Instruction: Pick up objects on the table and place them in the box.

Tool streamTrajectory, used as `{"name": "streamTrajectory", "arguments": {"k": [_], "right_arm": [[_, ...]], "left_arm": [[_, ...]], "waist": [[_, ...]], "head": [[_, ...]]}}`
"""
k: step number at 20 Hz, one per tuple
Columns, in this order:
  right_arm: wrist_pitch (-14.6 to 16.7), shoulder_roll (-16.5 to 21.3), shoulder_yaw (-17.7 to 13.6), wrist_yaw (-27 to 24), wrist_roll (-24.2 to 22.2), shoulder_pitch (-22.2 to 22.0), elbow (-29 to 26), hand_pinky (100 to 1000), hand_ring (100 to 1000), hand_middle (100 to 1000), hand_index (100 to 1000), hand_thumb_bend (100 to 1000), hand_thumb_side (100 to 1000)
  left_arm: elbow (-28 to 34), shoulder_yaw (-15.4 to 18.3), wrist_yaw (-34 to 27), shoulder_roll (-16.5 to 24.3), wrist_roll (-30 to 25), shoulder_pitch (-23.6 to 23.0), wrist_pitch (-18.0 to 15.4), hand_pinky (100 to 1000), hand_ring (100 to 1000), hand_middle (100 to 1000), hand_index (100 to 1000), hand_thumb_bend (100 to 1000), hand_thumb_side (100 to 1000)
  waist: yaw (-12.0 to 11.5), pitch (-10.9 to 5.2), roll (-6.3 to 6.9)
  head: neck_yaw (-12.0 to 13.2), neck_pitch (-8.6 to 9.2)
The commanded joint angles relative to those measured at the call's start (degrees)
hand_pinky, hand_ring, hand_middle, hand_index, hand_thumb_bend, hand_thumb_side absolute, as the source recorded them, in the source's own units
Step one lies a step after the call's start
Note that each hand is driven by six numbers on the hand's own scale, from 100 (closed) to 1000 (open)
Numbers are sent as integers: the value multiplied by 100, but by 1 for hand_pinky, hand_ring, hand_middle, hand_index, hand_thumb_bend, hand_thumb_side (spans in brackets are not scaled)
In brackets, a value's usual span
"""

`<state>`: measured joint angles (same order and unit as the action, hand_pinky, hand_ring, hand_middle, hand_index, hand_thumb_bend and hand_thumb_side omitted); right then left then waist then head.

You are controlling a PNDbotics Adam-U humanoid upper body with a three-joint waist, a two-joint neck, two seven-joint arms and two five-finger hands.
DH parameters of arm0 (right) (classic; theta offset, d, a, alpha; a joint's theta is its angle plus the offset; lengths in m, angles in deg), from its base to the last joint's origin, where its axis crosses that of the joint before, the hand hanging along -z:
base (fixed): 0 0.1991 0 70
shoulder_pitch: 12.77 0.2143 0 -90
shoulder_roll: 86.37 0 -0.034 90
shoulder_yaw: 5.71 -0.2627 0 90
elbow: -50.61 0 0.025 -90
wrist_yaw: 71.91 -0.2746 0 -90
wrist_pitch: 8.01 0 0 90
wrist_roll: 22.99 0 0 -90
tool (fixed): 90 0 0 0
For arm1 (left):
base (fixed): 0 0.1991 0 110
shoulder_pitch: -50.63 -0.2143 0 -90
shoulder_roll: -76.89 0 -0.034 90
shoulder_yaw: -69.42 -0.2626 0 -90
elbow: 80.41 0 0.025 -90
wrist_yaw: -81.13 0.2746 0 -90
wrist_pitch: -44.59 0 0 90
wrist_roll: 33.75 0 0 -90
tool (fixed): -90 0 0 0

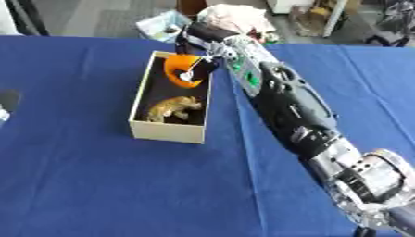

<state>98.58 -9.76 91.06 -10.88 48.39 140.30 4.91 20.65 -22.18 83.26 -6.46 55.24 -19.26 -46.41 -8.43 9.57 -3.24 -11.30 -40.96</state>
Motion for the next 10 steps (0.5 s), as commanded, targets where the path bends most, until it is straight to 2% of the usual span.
{"name": "streamTrajectory", "arguments": {"k": [1, 4, 5, 8, 10], "right_arm": [[88, -13, 49, 88, -87, 62, 49, 673, 608, 502, 627, 323, 245], [161, -9, 88, 59, -203, 7, 101, 695, 658, 625, 708, 383, 292], [176, 5, 91, 33, -243, 0, 100, 706, 687, 694, 751, 406, 309], [188, 94, 82, -93, -355, 21, 2, 731, 741, 798, 819, 454, 332], [206, 209, 88, -245, -400, 59, -152, 733, 747, 831, 833, 458, 336]], "left_arm": [[64, 19, -27, 68, -14, 87, -9, 543, 583, 596, 803, 486, 250], [63, 29, -28, 68, -5, 78, -10, 544, 583, 596, 803, 487, 251], [62, 32, -27, 72, -3, 74, -9, 544, 583, 596, 803, 487, 251], [62, 37, -29, 74, 2, 68, -10, 544, 583, 596, 803, 490, 253], [59, 44, -30, 80, 6, 60, -10, 544, 583, 596, 803, 494, 258]], "waist": [[21, -75, 47], [54, -74, 52], [65, -74, 56], [96, -83, 63], [120, -89, 62]], "head": [[1, 60], [18, 68], [23, 71], [23, 71], [38, 79]]}}
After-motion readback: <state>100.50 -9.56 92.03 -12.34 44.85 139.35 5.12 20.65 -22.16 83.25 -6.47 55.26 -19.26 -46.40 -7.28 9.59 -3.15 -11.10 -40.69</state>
